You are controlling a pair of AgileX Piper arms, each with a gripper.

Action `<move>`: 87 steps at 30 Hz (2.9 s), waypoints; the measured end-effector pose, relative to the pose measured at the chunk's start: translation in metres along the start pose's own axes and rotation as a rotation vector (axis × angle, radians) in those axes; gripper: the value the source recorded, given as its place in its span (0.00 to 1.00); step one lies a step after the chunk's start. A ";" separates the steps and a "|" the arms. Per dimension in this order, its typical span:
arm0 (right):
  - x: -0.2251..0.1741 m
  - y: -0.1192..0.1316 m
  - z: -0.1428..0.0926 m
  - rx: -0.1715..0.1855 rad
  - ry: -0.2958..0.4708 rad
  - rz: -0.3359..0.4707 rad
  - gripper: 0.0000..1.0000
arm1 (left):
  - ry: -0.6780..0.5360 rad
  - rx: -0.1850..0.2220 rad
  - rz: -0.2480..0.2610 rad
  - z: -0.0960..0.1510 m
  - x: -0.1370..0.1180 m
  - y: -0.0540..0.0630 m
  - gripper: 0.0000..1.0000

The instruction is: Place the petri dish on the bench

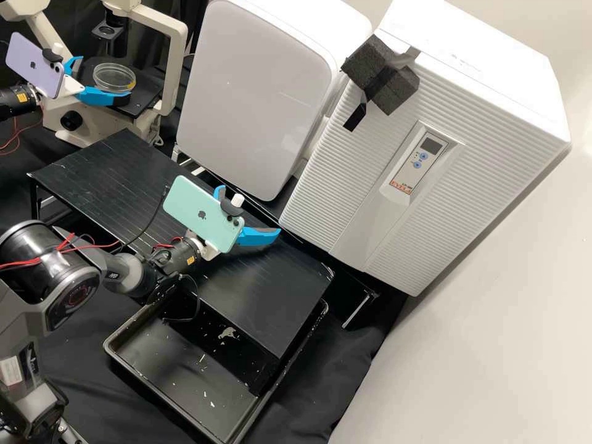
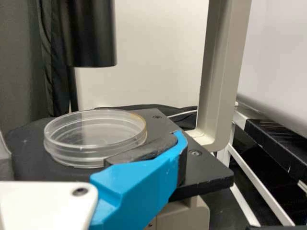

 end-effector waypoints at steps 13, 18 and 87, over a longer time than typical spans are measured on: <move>0.000 0.000 0.000 0.000 0.000 0.000 1.00 | -0.009 -0.001 0.013 0.001 0.009 -0.002 1.00; 0.000 0.000 0.000 0.000 0.000 0.000 1.00 | -0.007 -0.005 0.020 0.001 0.011 0.000 1.00; 0.000 0.000 0.000 0.000 0.000 0.000 1.00 | -0.240 -0.085 -0.048 0.015 -0.065 0.017 0.00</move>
